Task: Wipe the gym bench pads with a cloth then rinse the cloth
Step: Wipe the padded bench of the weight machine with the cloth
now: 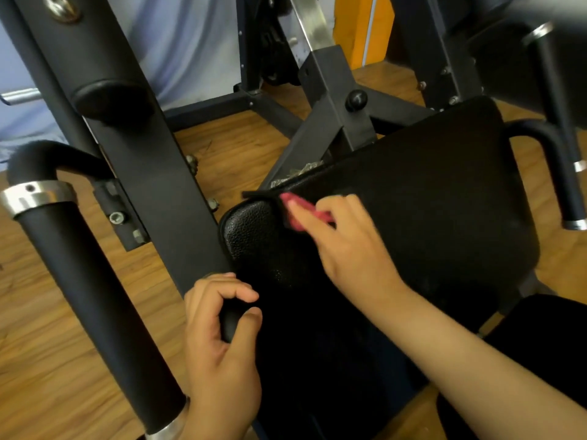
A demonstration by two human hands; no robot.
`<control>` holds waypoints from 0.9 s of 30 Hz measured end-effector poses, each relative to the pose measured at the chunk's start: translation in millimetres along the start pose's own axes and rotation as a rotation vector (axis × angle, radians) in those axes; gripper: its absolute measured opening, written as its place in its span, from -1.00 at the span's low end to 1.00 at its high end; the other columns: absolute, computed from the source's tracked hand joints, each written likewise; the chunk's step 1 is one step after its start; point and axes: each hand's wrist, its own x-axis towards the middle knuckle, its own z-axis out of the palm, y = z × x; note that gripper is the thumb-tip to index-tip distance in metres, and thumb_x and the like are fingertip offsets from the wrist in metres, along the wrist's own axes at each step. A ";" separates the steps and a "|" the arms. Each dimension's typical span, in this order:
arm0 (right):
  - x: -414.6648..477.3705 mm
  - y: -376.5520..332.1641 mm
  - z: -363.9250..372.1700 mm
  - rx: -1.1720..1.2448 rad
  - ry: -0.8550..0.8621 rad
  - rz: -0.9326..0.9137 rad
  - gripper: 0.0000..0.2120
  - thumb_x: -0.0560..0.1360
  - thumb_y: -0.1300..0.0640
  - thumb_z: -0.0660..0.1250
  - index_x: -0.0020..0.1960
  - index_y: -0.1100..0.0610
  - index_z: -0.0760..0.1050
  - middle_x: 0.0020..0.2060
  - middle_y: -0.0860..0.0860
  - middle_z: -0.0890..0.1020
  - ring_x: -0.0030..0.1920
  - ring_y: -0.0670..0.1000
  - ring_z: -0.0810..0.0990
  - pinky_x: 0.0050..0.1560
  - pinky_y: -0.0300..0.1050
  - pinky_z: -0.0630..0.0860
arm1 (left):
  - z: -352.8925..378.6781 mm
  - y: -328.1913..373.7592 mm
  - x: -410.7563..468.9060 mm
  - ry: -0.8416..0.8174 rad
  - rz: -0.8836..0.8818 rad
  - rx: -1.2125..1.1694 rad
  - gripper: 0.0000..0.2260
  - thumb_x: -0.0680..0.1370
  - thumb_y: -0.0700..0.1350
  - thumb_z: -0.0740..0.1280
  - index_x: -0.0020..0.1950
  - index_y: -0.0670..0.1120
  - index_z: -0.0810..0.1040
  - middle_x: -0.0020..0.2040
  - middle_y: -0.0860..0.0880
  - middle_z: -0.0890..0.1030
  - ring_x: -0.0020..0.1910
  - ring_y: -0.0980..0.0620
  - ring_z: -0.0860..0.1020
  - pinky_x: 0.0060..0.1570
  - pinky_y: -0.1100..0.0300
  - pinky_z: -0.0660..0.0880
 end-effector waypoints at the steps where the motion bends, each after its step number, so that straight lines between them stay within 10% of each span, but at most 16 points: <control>1: 4.2 18.0 -3.2 -0.041 0.041 0.077 -0.55 0.49 0.37 0.25 0.37 0.18 0.46 -0.07 0.17 0.50 -0.11 0.18 0.44 -0.20 0.15 0.47 | 0.5 -0.8 -0.3 -0.003 0.000 0.000 -0.87 0.36 -0.06 0.27 -0.14 0.15 0.48 -0.11 0.18 0.49 0.12 0.06 0.46 0.15 0.28 0.31; 5: -1.3 30.9 -5.3 0.002 0.115 0.294 -0.56 0.54 0.30 0.22 0.42 0.16 0.40 -0.05 0.12 0.44 -0.06 0.11 0.39 -0.08 0.00 0.45 | 0.5 -0.3 -1.1 0.006 0.003 -0.010 -0.86 0.37 -0.07 0.27 -0.14 0.17 0.48 -0.11 0.15 0.49 0.12 0.02 0.47 0.14 0.24 0.32; 12: -20.1 5.8 0.9 0.047 0.060 0.133 -0.58 0.52 0.38 0.24 0.36 0.21 0.46 -0.06 0.15 0.49 -0.08 0.13 0.42 -0.08 0.00 0.45 | 0.5 2.9 -1.2 0.007 -0.002 0.014 -0.89 0.37 -0.08 0.26 -0.16 0.12 0.46 -0.12 0.18 0.48 0.07 0.00 0.46 0.11 0.19 0.32; 17: -10.5 47.4 -9.6 -0.004 0.161 0.403 -0.56 0.56 0.34 0.22 0.43 0.19 0.38 -0.06 0.13 0.43 -0.04 0.12 0.41 0.07 -0.48 0.18 | 0.0 3.6 -2.8 -0.003 -0.011 0.027 -0.91 0.38 -0.08 0.26 -0.15 0.08 0.45 -0.12 0.19 0.47 0.07 0.01 0.46 0.12 0.16 0.33; 23: -24.0 11.0 -0.4 0.063 0.074 0.222 -0.57 0.53 0.36 0.24 0.39 0.20 0.42 -0.06 0.12 0.47 -0.05 0.09 0.40 -0.03 -0.13 0.40 | 0.0 3.3 -2.1 0.002 0.006 0.020 -0.90 0.38 -0.08 0.26 -0.15 0.08 0.45 -0.12 0.20 0.46 0.06 0.05 0.46 0.12 0.19 0.31; 27: -13.9 48.0 -8.3 -0.028 0.163 0.358 -0.57 0.56 0.35 0.19 0.41 0.18 0.40 -0.08 0.14 0.45 -0.07 0.04 0.34 -0.01 -0.36 0.21 | 0.1 3.0 -2.3 -0.005 0.008 0.029 -0.89 0.38 -0.09 0.25 -0.14 0.10 0.44 -0.13 0.20 0.46 0.04 0.09 0.45 0.11 0.20 0.31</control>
